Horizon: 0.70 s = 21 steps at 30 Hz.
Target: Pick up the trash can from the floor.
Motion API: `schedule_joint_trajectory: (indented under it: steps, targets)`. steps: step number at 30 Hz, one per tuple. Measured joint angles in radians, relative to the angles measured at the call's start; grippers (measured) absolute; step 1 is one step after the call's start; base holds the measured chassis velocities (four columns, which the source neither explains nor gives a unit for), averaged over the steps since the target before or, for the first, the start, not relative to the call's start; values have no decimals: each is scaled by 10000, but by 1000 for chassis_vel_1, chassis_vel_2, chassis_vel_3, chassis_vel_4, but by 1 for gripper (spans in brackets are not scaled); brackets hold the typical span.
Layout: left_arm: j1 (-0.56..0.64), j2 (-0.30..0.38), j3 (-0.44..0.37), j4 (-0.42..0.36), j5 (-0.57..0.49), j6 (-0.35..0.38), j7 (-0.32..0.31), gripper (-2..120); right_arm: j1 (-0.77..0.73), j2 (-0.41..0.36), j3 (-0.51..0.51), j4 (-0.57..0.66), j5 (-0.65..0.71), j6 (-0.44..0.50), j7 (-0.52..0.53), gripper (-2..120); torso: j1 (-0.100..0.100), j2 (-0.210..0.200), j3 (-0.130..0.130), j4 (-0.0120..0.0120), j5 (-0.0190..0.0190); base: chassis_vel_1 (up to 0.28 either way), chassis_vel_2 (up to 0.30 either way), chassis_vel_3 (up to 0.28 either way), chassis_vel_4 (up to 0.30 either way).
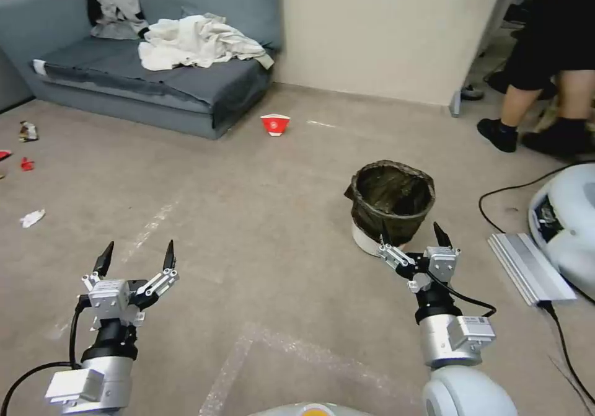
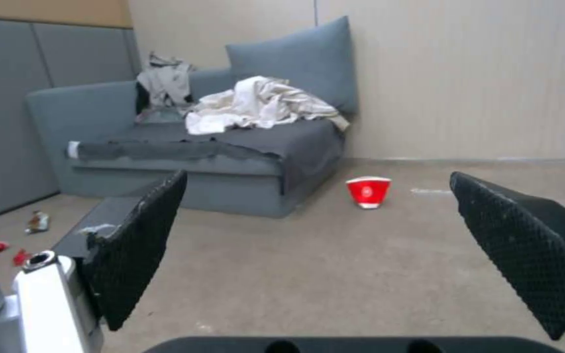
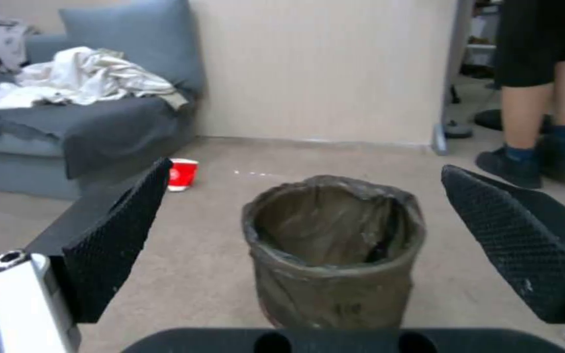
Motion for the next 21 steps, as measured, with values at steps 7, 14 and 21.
schedule_joint_trajectory:
  steps: [7, 14, 21]
  targets:
    - [3, -10, -7, 12, 24, -18, -40, 100, 6, 1, -5, -26, -6, -15, 22, 100, 0, 0, 0, 1, 0, -67, -62, -74, -74]
    - [-1, -8, -5, 25, 70, -3, -40, 100, 6, 8, -7, -46, -22, -25, 34, 100, 0, 0, 0, 1, 0, -77, -66, -73, -82]
    - [-7, -1, 1, 32, 72, -3, -39, 100, 0, 23, -6, -48, -33, -25, 42, 100, 0, 1, 0, 0, 0, -83, -83, -85, -92]
